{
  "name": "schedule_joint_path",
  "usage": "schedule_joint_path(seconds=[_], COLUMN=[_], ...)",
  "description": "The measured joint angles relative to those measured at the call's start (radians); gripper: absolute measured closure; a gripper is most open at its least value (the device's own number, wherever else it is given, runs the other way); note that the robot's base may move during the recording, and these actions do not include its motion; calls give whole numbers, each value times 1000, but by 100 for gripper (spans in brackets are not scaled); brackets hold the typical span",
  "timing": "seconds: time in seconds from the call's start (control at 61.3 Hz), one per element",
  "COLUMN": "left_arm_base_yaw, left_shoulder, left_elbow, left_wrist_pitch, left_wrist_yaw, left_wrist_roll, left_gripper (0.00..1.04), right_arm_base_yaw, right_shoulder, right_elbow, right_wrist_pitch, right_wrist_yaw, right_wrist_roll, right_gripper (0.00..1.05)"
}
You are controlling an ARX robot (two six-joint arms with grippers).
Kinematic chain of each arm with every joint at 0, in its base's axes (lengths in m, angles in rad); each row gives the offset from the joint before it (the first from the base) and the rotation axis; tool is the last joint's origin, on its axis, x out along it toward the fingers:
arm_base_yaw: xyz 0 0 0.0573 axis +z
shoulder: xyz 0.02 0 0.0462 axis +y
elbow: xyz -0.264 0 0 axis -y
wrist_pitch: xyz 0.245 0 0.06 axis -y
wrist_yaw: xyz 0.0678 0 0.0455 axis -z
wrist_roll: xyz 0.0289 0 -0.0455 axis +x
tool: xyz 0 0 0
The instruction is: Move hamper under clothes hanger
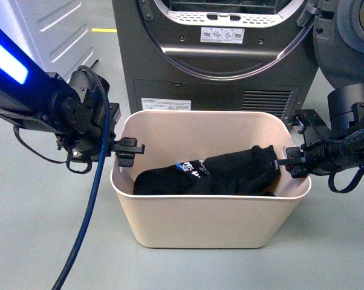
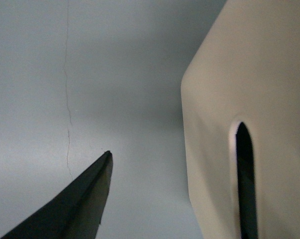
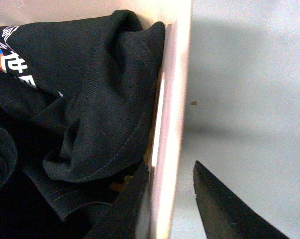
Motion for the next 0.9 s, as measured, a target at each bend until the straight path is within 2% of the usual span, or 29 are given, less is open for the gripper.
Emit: schedule_joint_path(seconds=[0.131, 0.457, 0.898], left_arm_base_yaw=[-12, -42, -52], left_shoulder=[0, 0, -13], left_elbow=[0, 0, -8], left_wrist_pitch=[0, 13, 15], left_wrist_yaw=[5, 16, 6], left_wrist_roll=[0, -45, -62], left_gripper=[57, 98, 97], right_arm_base_yaw=[2, 2, 0], right_shoulder=[0, 0, -4], right_elbow=[2, 5, 3], right_wrist_pitch=[-2, -1, 2], right_wrist_yaw=[-3, -3, -5], right_wrist_roll=[4, 19, 25], right_gripper=[102, 102, 102])
